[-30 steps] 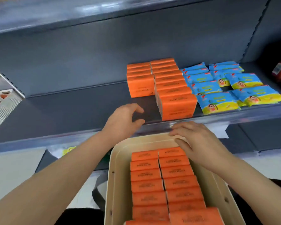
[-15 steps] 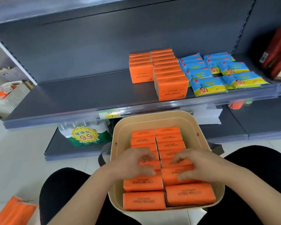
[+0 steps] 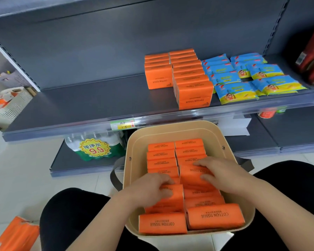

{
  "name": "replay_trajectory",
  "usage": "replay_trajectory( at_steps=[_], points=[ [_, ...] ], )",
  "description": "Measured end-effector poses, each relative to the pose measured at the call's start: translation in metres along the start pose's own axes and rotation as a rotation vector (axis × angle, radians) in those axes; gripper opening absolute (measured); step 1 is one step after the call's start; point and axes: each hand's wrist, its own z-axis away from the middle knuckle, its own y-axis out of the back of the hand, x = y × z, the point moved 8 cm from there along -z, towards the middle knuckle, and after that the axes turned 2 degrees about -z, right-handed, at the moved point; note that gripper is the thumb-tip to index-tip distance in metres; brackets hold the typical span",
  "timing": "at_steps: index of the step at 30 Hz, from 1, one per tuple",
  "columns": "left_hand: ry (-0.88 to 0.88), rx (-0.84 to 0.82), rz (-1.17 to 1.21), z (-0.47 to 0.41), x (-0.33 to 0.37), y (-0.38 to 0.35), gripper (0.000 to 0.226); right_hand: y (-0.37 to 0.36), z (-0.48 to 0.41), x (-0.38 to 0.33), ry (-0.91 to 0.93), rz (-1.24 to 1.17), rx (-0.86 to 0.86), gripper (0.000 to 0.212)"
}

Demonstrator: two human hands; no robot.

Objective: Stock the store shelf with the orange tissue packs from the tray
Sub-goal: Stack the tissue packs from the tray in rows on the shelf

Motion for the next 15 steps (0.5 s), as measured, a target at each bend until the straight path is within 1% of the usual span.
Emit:
replay_trajectory(
  at_steps=[2, 4, 6, 11, 15],
  points=[
    [0.023, 0.040, -0.022, -0.001, -0.003, 0.003, 0.039, 0.002, -0.003, 0.001, 0.002, 0.020, 0.059, 0.048],
    [0.037, 0.034, -0.062, -0.001, -0.006, 0.004, 0.050, 0.001, -0.006, 0.003, -0.002, 0.052, 0.083, 0.048],
    [0.051, 0.023, -0.124, -0.001, -0.009, 0.004, 0.056, -0.001, -0.009, 0.004, -0.009, 0.086, 0.092, 0.049],
    [0.065, 0.060, -0.178, 0.000, -0.012, 0.006, 0.051, -0.004, -0.013, 0.004, 0.001, 0.081, 0.065, 0.052],
    [0.080, 0.157, -0.176, 0.001, -0.011, 0.019, 0.049, 0.010, -0.008, 0.006, 0.003, 0.071, 0.132, 0.049]
  ],
)
